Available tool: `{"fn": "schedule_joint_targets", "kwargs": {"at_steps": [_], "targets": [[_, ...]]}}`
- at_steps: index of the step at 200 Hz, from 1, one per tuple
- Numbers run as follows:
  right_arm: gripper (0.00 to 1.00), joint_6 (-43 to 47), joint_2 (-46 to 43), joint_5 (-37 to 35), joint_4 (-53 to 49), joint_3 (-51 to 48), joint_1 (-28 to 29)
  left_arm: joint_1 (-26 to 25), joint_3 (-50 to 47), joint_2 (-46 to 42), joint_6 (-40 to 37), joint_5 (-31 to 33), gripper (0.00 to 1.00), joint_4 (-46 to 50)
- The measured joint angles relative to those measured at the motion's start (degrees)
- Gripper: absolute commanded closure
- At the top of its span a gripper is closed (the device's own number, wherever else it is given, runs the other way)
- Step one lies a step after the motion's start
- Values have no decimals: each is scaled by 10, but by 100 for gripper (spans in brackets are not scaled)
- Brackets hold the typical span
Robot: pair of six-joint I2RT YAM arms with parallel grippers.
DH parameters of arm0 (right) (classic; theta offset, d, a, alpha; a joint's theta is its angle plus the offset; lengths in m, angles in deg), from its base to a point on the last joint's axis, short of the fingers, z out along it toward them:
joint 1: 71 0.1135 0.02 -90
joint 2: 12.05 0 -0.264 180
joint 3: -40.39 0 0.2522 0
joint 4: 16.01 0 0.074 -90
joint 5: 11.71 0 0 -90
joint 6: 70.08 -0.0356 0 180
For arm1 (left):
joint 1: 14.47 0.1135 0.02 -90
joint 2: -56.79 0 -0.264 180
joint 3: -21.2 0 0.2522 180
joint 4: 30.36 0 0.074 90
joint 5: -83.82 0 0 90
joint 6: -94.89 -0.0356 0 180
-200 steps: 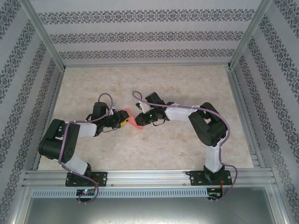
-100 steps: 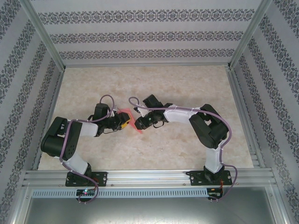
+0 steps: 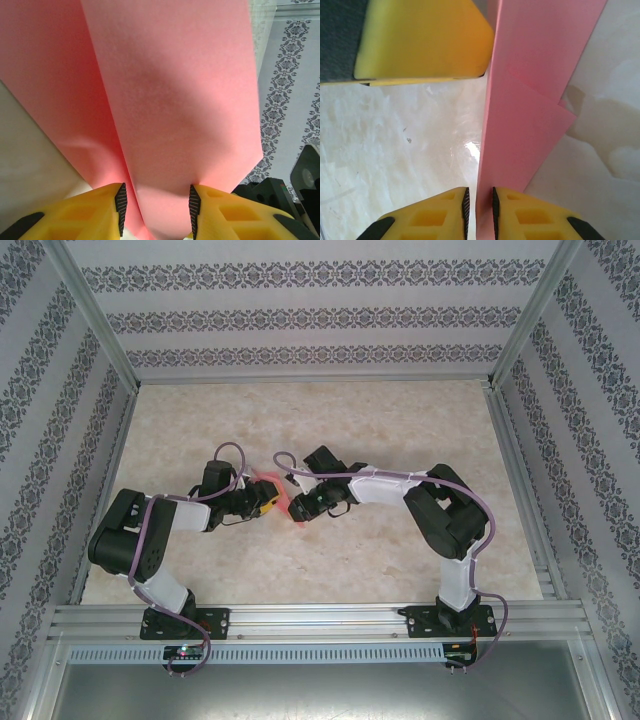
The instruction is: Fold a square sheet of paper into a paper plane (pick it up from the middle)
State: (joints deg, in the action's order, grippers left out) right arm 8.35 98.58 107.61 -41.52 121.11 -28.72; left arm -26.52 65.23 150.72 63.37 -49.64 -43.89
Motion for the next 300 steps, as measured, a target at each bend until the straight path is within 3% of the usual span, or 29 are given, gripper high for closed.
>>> {"fn": "schedule_joint_targets", "kwargs": {"at_steps": [64,154,219,255,300], "targets": [[74,-4,-5,-28,-7,-9,8,0,0,0,0,2,59,0],[88,-11,-10,-49,-16,-11,18,0,0,2,0,2,59,1],[90,-8,-4,-48,-14,-11,18,0,-1,2,0,3,60,1],[85,-9,-5,-45,-14,-11,19,0,-6,2,0,5,60,4],[91,5,-14,-85,-26,-11,19,0,-6,-3,0,9,58,15]]}}
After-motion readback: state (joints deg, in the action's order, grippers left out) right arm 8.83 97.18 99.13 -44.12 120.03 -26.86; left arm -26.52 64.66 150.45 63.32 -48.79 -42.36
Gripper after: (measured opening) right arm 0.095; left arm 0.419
